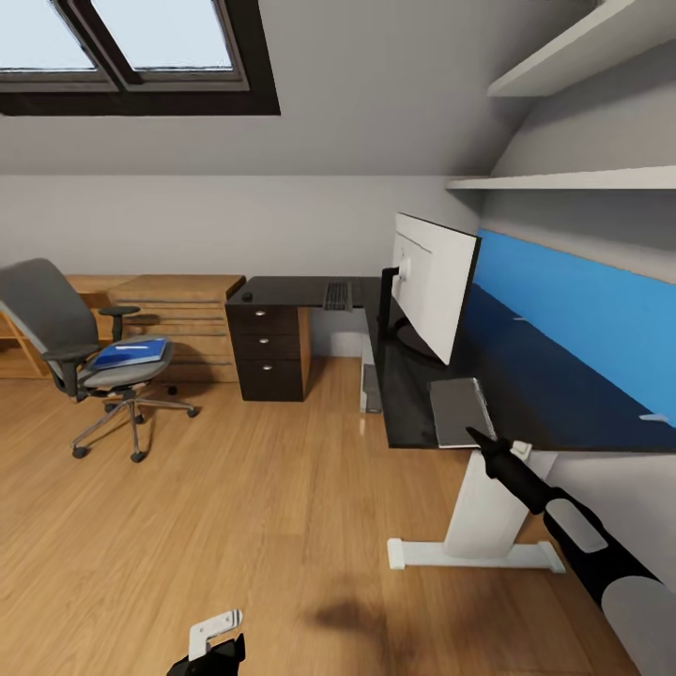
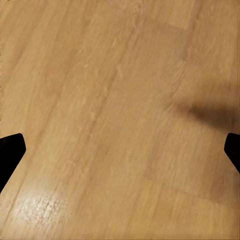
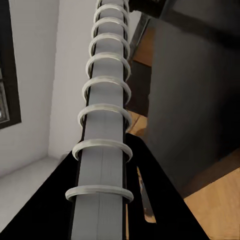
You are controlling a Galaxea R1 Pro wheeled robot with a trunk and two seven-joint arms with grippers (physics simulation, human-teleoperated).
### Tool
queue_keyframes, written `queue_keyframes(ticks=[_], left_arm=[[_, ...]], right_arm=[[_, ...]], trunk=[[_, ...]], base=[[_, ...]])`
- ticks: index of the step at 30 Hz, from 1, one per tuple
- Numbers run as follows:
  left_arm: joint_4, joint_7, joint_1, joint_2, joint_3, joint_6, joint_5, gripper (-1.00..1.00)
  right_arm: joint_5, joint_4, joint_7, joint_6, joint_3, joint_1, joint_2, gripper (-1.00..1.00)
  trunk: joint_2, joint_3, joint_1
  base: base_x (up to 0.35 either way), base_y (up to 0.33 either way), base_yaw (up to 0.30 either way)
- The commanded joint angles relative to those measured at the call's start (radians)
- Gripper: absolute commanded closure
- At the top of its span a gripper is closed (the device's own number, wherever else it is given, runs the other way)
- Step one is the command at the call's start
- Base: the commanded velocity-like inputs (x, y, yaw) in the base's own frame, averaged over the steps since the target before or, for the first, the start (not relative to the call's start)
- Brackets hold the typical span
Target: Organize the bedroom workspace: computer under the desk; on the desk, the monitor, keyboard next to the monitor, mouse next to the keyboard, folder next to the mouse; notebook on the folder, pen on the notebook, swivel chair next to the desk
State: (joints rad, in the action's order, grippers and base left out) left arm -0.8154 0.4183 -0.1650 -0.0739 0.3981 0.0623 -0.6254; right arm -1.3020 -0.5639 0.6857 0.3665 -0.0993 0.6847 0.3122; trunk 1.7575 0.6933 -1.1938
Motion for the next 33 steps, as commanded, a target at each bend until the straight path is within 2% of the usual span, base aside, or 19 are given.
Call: queue_keyframes(ticks=[1, 5, 14, 17, 20, 21, 23, 28, 33], left_arm=[[-0.002, 0.008, -0.001, -0.002, 0.005, 0.003, -0.004, -1.00], [-0.002, 0.007, -0.001, -0.001, 0.005, 0.003, -0.004, -1.00], [-0.002, 0.007, -0.001, -0.001, 0.005, 0.004, -0.004, -1.00], [-0.002, 0.007, -0.001, -0.001, 0.005, 0.004, -0.004, -1.00], [-0.002, 0.008, -0.001, -0.001, 0.006, 0.004, -0.005, -1.00], [-0.001, 0.007, -0.001, -0.001, 0.007, 0.005, -0.006, -1.00], [-0.001, 0.006, -0.001, -0.001, 0.007, 0.004, -0.006, -1.00], [0.001, 0.006, -0.001, 0.000, 0.007, 0.004, -0.007, -1.00], [0.002, 0.007, -0.001, 0.000, 0.007, 0.006, -0.007, -1.00]], right_arm=[[-0.003, 0.002, 0.019, 0.005, -0.008, -0.001, 0.000, 1.00], [0.006, 0.003, 0.037, 0.006, -0.014, -0.009, -0.007, 1.00], [0.020, 0.004, 0.046, 0.006, -0.020, -0.020, -0.047, 1.00], [0.024, 0.004, 0.047, 0.006, -0.040, -0.021, -0.055, 1.00], [0.030, 0.002, 0.047, 0.006, -0.080, -0.022, -0.072, 1.00], [0.035, -0.003, 0.046, 0.001, -0.129, -0.022, -0.100, 1.00], [0.039, -0.005, 0.045, -0.001, -0.147, -0.022, -0.116, 1.00], [0.072, -0.007, 0.044, -0.003, -0.176, -0.021, -0.138, 1.00], [0.086, -0.007, 0.043, -0.004, -0.182, -0.021, -0.144, 1.00]], trunk=[[0.000, 0.001, 0.000], [0.000, 0.001, 0.000], [0.000, 0.001, 0.000], [0.000, 0.001, 0.000], [0.000, 0.001, 0.000], [0.000, 0.001, 0.000], [0.000, 0.001, 0.000], [0.000, 0.001, 0.000], [0.000, 0.001, 0.000]], base=[[0.000, 0.000, 0.000], [0.000, 0.000, 0.000], [0.000, 0.000, 0.000], [0.000, 0.000, 0.000], [0.000, 0.000, 0.002], [0.000, 0.000, 0.131], [0.000, 0.000, 0.160], [0.000, 0.000, 0.233], [0.000, 0.000, 0.269]])
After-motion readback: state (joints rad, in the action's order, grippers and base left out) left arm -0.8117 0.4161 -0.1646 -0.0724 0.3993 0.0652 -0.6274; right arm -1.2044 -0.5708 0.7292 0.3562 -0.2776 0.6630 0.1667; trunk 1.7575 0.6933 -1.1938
